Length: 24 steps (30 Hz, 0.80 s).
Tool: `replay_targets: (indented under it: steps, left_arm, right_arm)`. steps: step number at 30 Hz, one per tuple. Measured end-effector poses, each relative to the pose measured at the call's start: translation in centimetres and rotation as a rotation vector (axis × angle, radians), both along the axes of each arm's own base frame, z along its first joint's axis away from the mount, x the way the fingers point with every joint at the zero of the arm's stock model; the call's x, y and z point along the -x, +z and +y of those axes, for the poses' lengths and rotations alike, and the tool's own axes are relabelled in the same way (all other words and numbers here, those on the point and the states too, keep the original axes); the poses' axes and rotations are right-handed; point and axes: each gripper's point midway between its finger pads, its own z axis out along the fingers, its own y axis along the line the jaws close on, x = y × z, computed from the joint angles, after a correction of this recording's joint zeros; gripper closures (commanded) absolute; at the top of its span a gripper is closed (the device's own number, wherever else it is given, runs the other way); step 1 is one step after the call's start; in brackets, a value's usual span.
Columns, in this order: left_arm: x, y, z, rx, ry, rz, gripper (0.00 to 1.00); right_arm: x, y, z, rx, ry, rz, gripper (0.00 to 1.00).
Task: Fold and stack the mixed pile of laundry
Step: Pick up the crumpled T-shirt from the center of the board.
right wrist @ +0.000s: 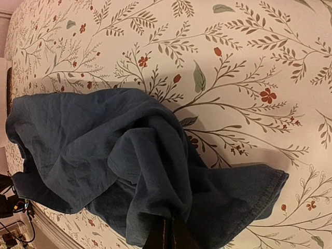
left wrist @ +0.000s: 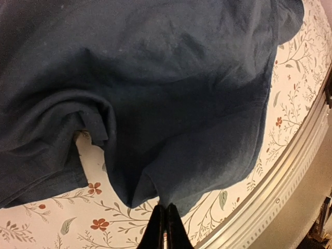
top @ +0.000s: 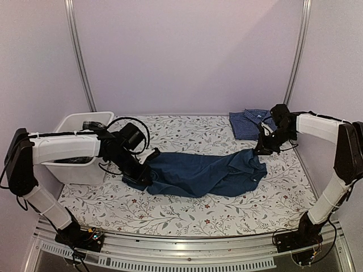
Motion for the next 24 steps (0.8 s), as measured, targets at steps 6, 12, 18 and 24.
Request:
replay_targets:
  steps: [6,12,18,24]
  left_arm:
    - [2.5,-1.1,-0.7,-0.032,-0.105,0.044,1.00]
    - [5.1,-3.4,-1.0,-0.102,-0.177,0.118,1.00]
    - [5.1,-3.7,-1.0,-0.109,-0.169,0.129,1.00]
    - [5.1,-4.1,-0.9,-0.113,-0.157,0.147,1.00]
  right_arm:
    - [1.2,-0.5,0.3,-0.011,0.025,0.047,0.35]
    - [2.0,0.6,-0.8,0.004,-0.038,0.061,0.48]
    - [5.3,5.1,-0.6,-0.104,-0.109,-0.040,0.54]
    - [9.1,3.8,0.8,-0.186,-0.131,-0.001,0.54]
